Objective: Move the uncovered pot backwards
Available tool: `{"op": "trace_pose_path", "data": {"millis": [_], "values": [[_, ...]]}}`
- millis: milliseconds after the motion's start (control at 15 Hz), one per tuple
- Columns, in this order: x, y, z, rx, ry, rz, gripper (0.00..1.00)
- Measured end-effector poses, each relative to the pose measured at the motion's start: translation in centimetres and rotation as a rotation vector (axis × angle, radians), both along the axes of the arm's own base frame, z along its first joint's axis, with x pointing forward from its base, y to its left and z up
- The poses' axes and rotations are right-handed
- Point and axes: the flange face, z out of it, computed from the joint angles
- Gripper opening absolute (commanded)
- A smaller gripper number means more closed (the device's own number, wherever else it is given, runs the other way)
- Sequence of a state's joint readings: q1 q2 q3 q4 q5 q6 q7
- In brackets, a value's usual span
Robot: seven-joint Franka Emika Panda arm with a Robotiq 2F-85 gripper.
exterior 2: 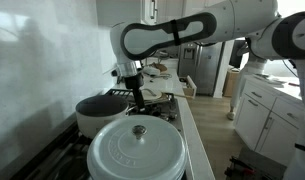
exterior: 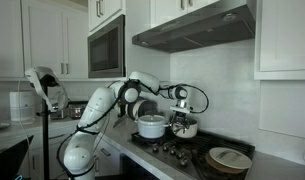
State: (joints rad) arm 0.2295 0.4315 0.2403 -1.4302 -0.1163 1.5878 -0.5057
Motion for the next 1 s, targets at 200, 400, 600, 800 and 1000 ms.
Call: {"op": "trace_pose_path", "data": {"millis": [200, 400, 600, 800, 1000], "values": [[0.5, 0.4, -0.1, 0.006, -0.003, 0.002, 1.00], [0.8, 0.5, 0.3, 0.012, -0.012, 0.001, 1.00], [0.9, 0.6, 0.8, 0.016, -0.020, 0.001, 0.72], [1.0, 0.6, 1.0, 0.018, -0.024, 0.001, 0.49], [1.0, 0.6, 1.0, 0.018, -0.025, 0.001, 0.27]]}}
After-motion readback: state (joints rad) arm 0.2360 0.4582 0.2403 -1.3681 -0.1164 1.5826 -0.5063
